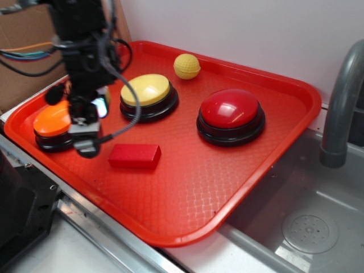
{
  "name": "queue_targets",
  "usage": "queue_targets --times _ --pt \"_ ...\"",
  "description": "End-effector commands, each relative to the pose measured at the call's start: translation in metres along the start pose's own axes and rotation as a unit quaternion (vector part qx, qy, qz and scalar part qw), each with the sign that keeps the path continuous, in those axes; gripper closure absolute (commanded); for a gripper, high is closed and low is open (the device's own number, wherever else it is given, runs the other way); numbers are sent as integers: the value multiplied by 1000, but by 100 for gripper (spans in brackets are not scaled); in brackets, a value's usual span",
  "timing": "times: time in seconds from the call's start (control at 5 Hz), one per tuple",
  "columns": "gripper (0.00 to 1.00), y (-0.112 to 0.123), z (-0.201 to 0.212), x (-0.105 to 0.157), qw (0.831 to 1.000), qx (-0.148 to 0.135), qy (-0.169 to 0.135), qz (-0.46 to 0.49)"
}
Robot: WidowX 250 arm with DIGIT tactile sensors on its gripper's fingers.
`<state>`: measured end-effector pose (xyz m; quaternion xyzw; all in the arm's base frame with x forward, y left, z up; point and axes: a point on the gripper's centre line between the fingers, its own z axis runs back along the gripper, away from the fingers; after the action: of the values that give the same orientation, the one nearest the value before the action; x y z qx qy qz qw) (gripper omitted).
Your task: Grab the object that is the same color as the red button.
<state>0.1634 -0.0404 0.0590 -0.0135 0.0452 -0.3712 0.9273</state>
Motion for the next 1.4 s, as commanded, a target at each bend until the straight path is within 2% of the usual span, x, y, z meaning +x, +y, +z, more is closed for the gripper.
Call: queue_targets --times 0.0,0.2,0.4,0.6,0.8,1.0,1.2 --pt "0 1 -35 25 988 7 38 -147" --pt "0 0 -39 24 989 9 38 -143" --pt "0 1 -49 20 991 30 54 -119" --pt "100 0 -54 14 994 51 58 -82" --pt "100 0 -42 6 996 68 48 -31" --pt "100 8 3 -9 995 48 8 88" --pt "100 27 49 -37 977 -14 -63 205"
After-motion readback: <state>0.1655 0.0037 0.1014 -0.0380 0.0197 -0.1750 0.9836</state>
